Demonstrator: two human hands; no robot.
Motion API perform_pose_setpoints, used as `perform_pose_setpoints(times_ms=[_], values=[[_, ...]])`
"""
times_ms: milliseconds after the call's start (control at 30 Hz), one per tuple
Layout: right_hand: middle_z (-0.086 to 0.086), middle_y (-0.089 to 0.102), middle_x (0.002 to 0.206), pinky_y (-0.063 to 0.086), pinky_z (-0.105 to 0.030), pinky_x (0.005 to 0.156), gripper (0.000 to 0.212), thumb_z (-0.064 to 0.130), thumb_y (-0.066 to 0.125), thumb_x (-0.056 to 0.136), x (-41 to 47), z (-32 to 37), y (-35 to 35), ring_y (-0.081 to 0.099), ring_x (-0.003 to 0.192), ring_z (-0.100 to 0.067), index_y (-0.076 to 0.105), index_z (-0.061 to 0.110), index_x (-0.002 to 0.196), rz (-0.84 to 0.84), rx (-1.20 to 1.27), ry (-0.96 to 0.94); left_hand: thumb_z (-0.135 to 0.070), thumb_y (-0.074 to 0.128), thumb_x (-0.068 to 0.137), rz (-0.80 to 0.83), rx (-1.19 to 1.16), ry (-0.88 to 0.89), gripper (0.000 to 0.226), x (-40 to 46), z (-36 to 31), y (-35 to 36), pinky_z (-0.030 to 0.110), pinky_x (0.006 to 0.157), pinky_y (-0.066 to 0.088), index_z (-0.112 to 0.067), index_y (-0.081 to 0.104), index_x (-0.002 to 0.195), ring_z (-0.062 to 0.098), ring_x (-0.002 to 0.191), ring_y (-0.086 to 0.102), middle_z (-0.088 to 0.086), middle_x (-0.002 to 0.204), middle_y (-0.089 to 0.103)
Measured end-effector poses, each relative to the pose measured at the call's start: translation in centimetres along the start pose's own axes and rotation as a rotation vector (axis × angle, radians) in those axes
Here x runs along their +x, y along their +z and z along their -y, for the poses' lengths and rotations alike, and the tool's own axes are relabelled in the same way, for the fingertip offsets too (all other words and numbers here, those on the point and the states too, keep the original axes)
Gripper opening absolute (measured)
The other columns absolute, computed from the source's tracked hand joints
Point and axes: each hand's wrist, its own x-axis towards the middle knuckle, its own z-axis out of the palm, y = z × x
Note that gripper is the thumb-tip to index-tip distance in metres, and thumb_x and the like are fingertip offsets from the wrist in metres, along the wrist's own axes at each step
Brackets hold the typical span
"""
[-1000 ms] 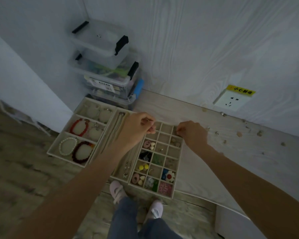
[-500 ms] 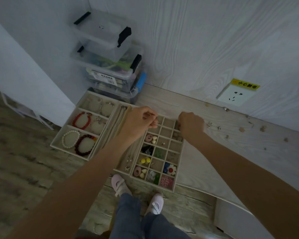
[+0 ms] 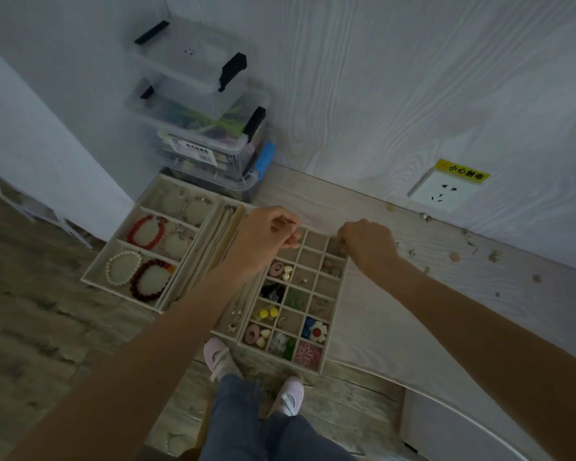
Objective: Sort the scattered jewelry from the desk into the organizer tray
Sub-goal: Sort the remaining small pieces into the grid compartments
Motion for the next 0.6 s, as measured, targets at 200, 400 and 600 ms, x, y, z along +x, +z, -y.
perform_pose_setpoints(times_ms=[200, 400, 600], values=[[-0.005, 0.056, 0.109, 0.043, -0.029, 0.069, 0.031, 0.003, 0.046, 0.094, -0.8, -2.0, -0.1, 0.06, 0.092, -0.023, 0.065, 0.018, 0.112, 0.002, 0.127, -0.022, 0.001, 0.052, 0.092, -0.007, -0.024, -0.006, 0.014, 0.1, 0.1, 0.0, 0.022, 0.068, 0.057, -0.005, 0.064, 0.092, 0.012, 0.065, 0.068, 0.01, 0.079, 0.067], [-0.008, 0.048, 0.103, 0.039, -0.031, 0.065, 0.021, 0.009, 0.045, 0.096, -1.8, -1.4, 0.4, 0.048, 0.08, -0.019, 0.052, 0.006, 0.116, 0.124, 0.176, -0.041, 0.003, 0.052, 0.092, -0.004, -0.047, -0.012, 0.014, -0.3, -0.2, 0.3, 0.018, 0.065, 0.055, -0.003, 0.064, 0.094, 0.009, 0.063, 0.067, 0.016, 0.082, 0.067], [-0.012, 0.047, 0.123, 0.037, -0.034, 0.069, 0.026, 0.006, 0.04, 0.096, -1.9, -1.0, -0.1, 0.055, 0.098, -0.03, 0.055, 0.008, 0.117, 0.172, 0.133, -0.076, 0.003, 0.052, 0.092, -0.021, -0.029, -0.014, 0.014, -0.6, -0.2, 0.3, 0.016, 0.063, 0.054, -0.002, 0.065, 0.094, 0.009, 0.061, 0.067, 0.012, 0.079, 0.068]])
